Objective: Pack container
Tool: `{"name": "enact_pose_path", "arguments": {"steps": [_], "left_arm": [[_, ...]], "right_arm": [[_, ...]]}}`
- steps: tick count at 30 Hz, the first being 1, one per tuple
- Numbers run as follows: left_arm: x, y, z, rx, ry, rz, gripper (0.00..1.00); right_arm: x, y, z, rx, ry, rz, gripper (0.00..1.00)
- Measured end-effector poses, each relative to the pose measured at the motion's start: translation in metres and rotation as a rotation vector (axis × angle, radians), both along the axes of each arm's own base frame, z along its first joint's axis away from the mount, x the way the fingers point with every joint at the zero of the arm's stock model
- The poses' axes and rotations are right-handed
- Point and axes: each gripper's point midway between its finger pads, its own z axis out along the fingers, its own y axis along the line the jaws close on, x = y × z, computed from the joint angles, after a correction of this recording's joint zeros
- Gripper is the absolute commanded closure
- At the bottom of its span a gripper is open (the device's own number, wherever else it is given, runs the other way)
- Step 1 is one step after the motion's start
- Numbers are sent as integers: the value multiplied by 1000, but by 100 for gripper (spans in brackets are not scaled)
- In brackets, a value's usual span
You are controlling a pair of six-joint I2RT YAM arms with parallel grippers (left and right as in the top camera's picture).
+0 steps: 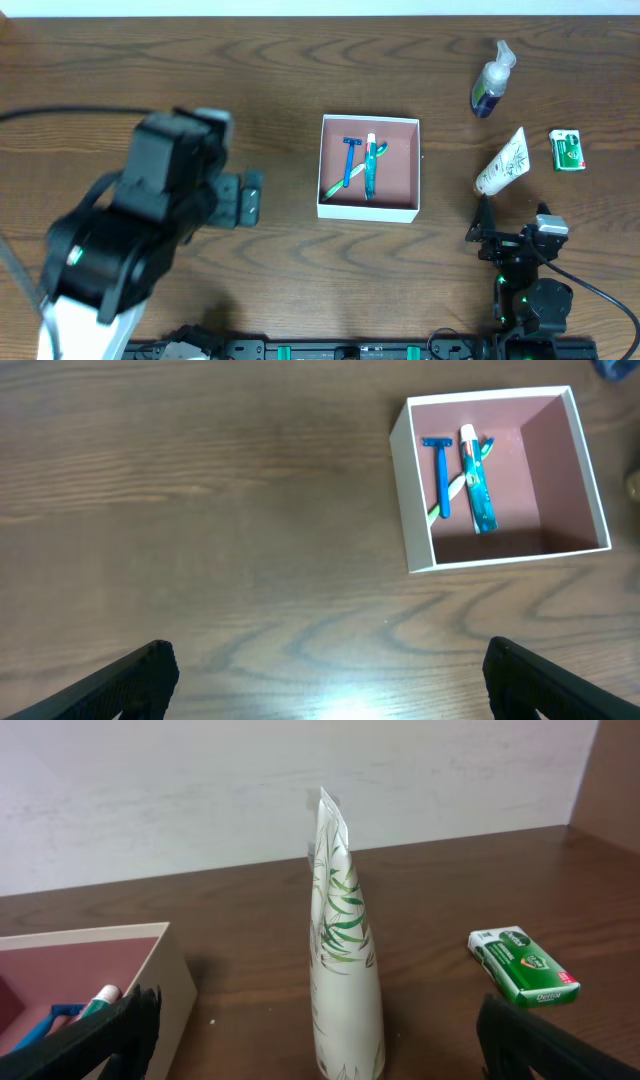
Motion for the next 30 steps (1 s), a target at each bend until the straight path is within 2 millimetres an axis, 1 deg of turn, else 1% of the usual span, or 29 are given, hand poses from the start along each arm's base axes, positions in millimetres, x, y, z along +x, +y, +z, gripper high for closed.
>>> {"name": "enact_pose_path", "arguments": {"steps": [5,10,12,15,16,18,19,21,24,26,28,30], "left_arm": [[-38,17,15,-42,-98,27,2],[-81,34,20,-117,-246,45,2],[-93,39,25,-157,-337,50,2],[-101,42,36,-227,-475,59,2],[-103,42,37,-241,-507,59,2],[-104,43,33,-267,-553,67,2],[-103,45,27,-278,-559,84,2],[-97,48,6,-294,-538,141,2],[-77,50,-33,-322,-472,250,2],[-64,48,-51,-340,-447,295,2],[-55,47,-63,-358,-442,327,2],[-47,47,-70,-374,-447,353,2]], "right_arm": [[0,0,0,0,0,0,1],[0,0,0,0,0,0,1],[0,0,0,0,0,0,1],[0,0,0,0,0,0,1],[0,0,0,0,0,0,1],[0,0,0,0,0,0,1],[0,0,0,0,0,0,1],[0,0,0,0,0,0,1],[0,0,0,0,0,0,1],[0,0,0,0,0,0,1],[0,0,0,0,0,0,1],[0,0,0,0,0,0,1]]}}
